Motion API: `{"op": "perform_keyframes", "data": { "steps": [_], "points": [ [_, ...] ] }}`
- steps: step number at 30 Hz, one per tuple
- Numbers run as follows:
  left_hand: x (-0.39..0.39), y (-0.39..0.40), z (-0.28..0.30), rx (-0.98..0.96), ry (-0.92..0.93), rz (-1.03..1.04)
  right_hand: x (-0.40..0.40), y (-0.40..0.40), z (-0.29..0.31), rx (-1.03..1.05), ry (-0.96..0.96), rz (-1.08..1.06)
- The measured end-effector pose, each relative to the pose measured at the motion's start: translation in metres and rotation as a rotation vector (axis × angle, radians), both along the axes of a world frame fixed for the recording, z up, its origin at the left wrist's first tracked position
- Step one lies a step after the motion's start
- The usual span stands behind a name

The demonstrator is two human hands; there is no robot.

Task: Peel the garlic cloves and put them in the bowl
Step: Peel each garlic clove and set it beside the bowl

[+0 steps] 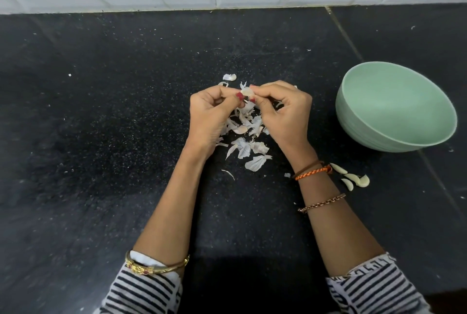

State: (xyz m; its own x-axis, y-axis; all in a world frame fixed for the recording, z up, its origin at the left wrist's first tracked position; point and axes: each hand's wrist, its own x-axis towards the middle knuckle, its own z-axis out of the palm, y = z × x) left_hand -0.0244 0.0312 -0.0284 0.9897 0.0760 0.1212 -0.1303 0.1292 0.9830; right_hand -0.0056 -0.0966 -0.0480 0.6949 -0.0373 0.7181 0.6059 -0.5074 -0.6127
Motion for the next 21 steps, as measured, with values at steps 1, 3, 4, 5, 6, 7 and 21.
{"op": "perform_keyframes", "data": {
  "steps": [1,3,4,5,6,7,21],
  "points": [
    [0.0000,-0.0003,0.0004,-0.009,0.009,0.003,-0.0003,0.0002,0.0001,-0.019,-0.025,0.004],
    [0.0006,-0.0003,0.0003,-0.026,0.029,0.014,-0.0007,0.0002,0.0001,-0.049,-0.055,0.017],
    [0.0008,-0.0005,0.0002,-0.031,0.034,0.017,-0.0007,0.0002,0.0000,-0.060,-0.058,0.026],
    [0.0008,-0.0005,0.0004,-0.033,0.036,0.019,-0.0008,0.0001,-0.0002,-0.070,-0.054,0.033],
    [0.0008,-0.0007,0.0003,-0.035,0.038,0.022,-0.0009,-0.0001,-0.0003,-0.078,-0.046,0.038],
    [0.0009,-0.0011,0.0003,-0.044,0.045,0.026,-0.0011,-0.0002,-0.0004,-0.085,-0.039,0.041],
    [-0.0003,-0.0061,0.0005,-0.136,0.003,0.033,-0.0043,0.0028,0.0039,0.109,0.187,0.175]
  ]
}}
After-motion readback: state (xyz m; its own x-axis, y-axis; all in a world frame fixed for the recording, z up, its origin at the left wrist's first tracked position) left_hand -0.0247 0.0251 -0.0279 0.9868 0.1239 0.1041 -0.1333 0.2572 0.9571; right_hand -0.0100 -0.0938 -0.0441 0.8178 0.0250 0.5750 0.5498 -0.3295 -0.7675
